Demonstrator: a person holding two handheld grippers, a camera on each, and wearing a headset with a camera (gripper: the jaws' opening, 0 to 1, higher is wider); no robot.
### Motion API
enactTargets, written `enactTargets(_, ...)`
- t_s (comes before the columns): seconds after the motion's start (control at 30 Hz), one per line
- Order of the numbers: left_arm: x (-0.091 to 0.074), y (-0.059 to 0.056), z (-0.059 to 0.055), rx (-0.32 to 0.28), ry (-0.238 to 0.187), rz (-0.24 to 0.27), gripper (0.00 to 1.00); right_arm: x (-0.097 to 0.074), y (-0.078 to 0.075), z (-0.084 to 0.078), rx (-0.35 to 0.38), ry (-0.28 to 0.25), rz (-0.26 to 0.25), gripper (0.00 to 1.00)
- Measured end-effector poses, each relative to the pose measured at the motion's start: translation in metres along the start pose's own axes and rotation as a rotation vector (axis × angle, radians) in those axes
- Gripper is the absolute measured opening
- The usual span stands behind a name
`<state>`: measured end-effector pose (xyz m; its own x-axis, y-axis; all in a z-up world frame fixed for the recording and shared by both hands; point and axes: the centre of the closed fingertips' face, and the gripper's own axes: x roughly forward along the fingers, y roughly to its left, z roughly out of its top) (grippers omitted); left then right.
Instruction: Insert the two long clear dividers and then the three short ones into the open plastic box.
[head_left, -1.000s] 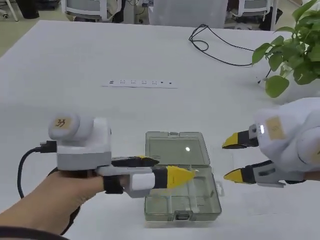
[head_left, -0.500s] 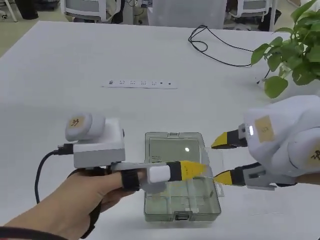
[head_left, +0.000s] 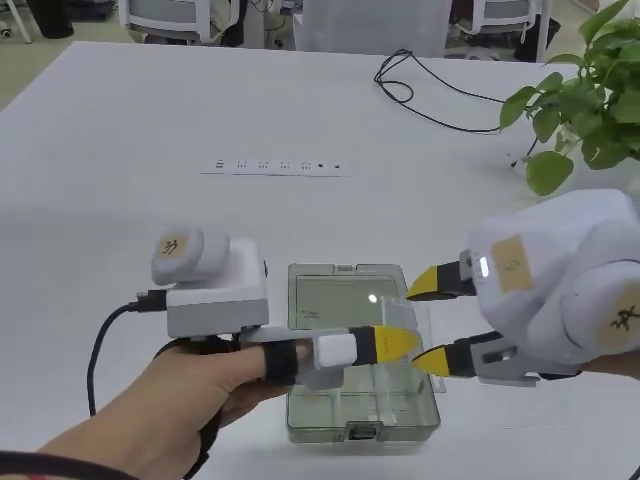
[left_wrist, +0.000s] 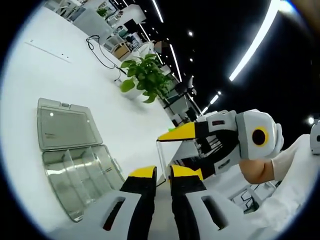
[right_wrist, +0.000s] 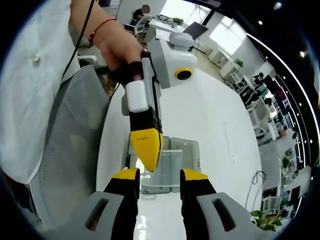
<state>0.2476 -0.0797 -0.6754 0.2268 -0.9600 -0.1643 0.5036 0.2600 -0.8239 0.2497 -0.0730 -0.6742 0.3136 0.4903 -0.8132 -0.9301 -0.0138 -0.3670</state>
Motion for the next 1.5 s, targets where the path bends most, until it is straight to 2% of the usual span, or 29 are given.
enactTargets(0.23,0.002,-0.002,-0.001,0.0,0.004,-0.012,0.0,-0.001,0.001,-0.001,-0.008,0.011,-0.002,0.33)
enactTargets(0.4,0.002,-0.001,-0.002,-0.003,0.007,-0.007,0.0,-0.001,0.002,-0.001,-0.012,0.014,0.003,0.33)
enactTargets(0.7,0.0,0.0,0.001,-0.035,-0.026,-0.011,0.0,-0.001,0.0,0.003,-0.017,0.007,-0.007,0.34)
enactTargets(0.83,0.0,0.0,0.001,-0.016,-0.024,-0.014,0.0,-0.006,-0.005,0.006,0.001,-0.012,-0.014,0.35)
enactTargets(0.93,-0.001,0.0,-0.003,0.055,-0.002,-0.009,0.0,-0.011,-0.008,0.012,0.06,-0.058,0.01,0.35)
enactTargets(1.0,-0.002,-0.002,-0.006,0.135,0.016,-0.019,0.0,-0.017,-0.01,0.014,0.114,-0.096,0.044,0.33)
enactTargets(1.07,-0.003,-0.004,-0.011,0.219,0.047,-0.027,0.0,-0.022,-0.009,0.014,0.158,-0.123,0.109,0.29)
enactTargets(1.17,-0.005,-0.011,-0.016,0.311,0.072,-0.062,0.0,-0.028,-0.005,0.015,0.247,-0.172,0.213,0.28)
enactTargets(1.3,-0.007,-0.019,-0.019,0.399,0.089,-0.095,0.0,-0.032,-0.004,0.013,0.344,-0.213,0.351,0.24)
enactTargets(1.37,-0.008,-0.025,-0.02,0.446,0.098,-0.119,0.0,-0.035,0.003,0.012,0.35,-0.21,0.431,0.21)
enactTargets(1.5,-0.009,-0.031,-0.022,0.493,0.113,-0.151,0.0,-0.037,0.012,0.014,0.348,-0.212,0.523,0.17)
